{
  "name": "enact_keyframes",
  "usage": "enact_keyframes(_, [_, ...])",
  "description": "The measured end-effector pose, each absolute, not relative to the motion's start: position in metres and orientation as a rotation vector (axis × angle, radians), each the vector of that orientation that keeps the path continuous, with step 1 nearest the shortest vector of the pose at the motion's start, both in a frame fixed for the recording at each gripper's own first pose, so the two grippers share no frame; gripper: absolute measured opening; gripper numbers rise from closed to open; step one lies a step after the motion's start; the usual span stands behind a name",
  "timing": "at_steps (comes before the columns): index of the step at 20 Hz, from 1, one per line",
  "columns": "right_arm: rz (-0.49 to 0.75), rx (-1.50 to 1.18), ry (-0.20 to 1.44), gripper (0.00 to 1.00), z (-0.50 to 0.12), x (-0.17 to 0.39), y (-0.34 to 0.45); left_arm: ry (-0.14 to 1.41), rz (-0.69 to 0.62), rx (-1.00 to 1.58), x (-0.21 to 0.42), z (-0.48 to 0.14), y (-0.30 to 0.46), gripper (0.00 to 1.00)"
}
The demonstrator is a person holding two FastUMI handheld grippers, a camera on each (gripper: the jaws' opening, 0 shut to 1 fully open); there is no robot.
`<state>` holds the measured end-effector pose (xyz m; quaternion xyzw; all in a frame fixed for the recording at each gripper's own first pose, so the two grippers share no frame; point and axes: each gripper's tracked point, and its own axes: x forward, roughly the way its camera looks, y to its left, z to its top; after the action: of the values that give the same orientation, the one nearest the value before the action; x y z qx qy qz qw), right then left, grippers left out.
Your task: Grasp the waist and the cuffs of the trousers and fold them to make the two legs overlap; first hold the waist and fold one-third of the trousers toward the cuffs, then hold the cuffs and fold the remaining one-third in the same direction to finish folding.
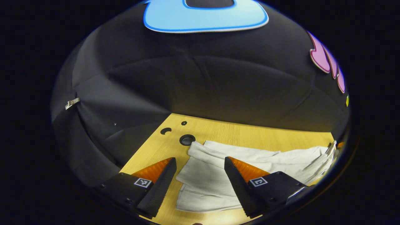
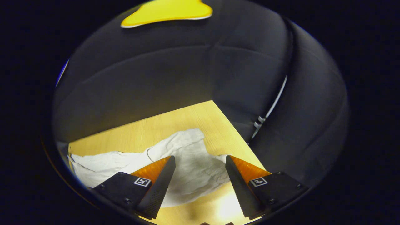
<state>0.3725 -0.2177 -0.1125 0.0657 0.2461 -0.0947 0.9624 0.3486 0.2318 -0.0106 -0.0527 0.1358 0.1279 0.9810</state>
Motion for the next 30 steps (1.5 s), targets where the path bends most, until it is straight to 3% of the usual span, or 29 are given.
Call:
enact_keyframes(7, [-0.317, 0.185, 0.46, 1.0, -0.127, 0.353, -0.255, 0.252, 0.317, -0.173, 0.285, 0.001, 0.238, 0.96])
enact_keyframes(16, [-0.284, 0.235, 0.473, 0.99, -0.16, 0.365, -0.248, 0.263, 0.315, -0.244, 0.24, -0.005, 0.201, 0.95])
enact_keyframes(17, [-0.284, 0.242, 0.492, 0.89, -0.164, 0.366, -0.248, 0.266, 0.315, -0.242, 0.235, -0.005, 0.197, 0.95])
enact_keyframes(18, [-0.288, 0.229, 0.472, 0.95, -0.161, 0.366, -0.249, 0.268, 0.314, -0.24, 0.23, -0.005, 0.193, 0.95])
enact_keyframes(19, [-0.281, 0.23, 0.486, 0.88, -0.164, 0.365, -0.248, 0.272, 0.318, -0.241, 0.224, -0.005, 0.189, 0.95])
enact_keyframes(22, [-0.264, 0.223, 0.479, 0.5, -0.169, 0.367, -0.235, 0.283, 0.32, -0.247, 0.211, -0.005, 0.177, 0.95])
enact_keyframes(25, [-0.246, 0.179, 0.475, 0.19, -0.169, 0.365, -0.228, 0.307, 0.343, -0.211, 0.197, -0.009, 0.175, 0.95])
enact_keyframes(27, [-0.219, 0.14, 0.467, 0.12, -0.17, 0.369, -0.227, 0.321, 0.34, -0.199, 0.192, -0.014, 0.169, 0.95])
enact_keyframes(30, [-0.191, 0.069, 0.415, 0.11, -0.144, 0.356, -0.223, 0.339, 0.331, -0.186, 0.19, -0.019, 0.165, 0.95])
